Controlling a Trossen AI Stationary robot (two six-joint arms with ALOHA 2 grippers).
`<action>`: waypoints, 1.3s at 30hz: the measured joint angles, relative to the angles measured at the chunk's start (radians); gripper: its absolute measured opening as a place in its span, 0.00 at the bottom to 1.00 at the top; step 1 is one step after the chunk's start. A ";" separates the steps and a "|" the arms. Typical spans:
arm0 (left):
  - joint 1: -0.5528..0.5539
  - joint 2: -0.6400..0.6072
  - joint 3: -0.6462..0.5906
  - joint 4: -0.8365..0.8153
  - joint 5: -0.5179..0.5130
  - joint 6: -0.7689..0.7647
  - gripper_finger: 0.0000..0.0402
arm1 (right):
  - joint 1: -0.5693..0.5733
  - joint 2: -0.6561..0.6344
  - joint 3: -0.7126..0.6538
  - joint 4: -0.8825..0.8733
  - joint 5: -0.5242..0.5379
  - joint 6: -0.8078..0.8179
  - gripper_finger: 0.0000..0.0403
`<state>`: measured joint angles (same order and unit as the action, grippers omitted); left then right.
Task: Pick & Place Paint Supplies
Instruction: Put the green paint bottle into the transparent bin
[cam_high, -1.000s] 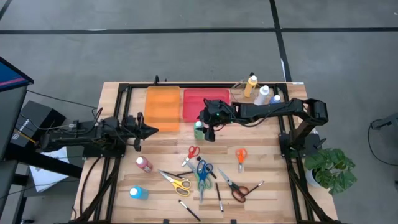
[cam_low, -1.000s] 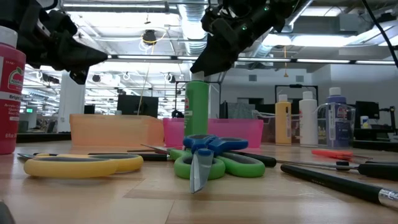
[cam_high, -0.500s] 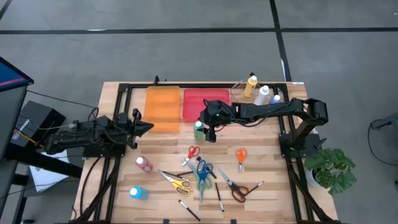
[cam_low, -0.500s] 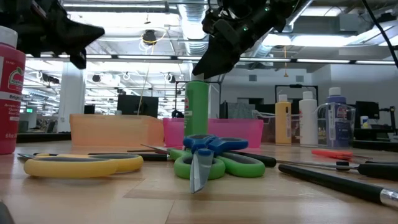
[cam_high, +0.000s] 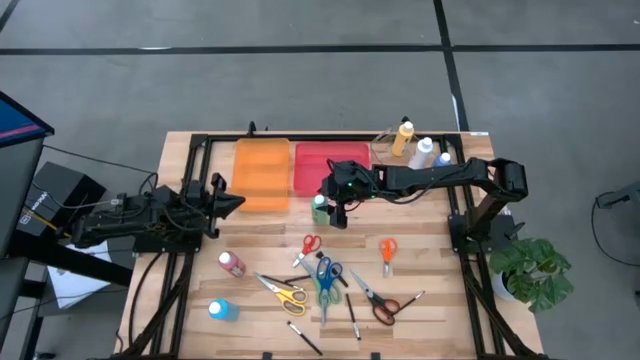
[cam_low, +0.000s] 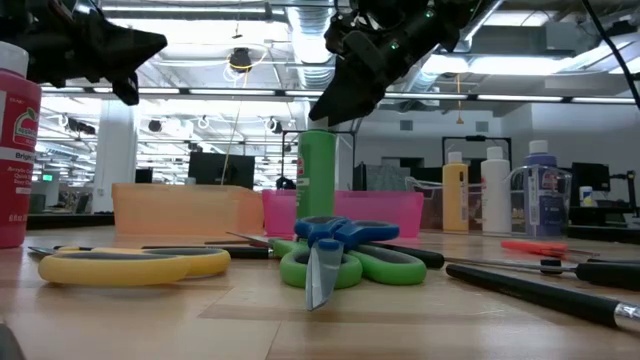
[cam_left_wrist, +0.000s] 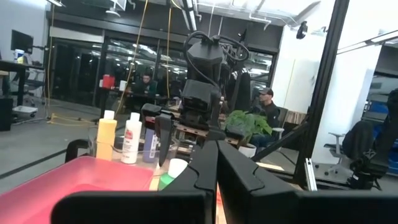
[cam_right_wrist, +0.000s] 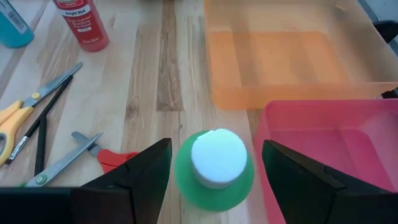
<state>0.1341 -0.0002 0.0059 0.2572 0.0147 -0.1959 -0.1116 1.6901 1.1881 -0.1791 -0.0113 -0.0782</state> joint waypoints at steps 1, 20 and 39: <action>0.000 0.000 0.000 -0.001 0.000 0.000 0.00 | 0.000 0.000 0.000 0.000 0.000 0.000 0.62; 0.000 0.000 0.000 -0.001 0.000 0.000 0.00 | -0.002 0.000 0.000 0.000 0.000 -0.027 0.45; 0.000 0.000 0.000 -0.001 0.000 0.000 0.00 | 0.004 0.000 0.000 -0.003 0.000 -0.047 0.33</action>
<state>0.1341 -0.0002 0.0059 0.2558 0.0149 -0.1959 -0.1071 1.6901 1.1881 -0.1821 -0.0113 -0.1252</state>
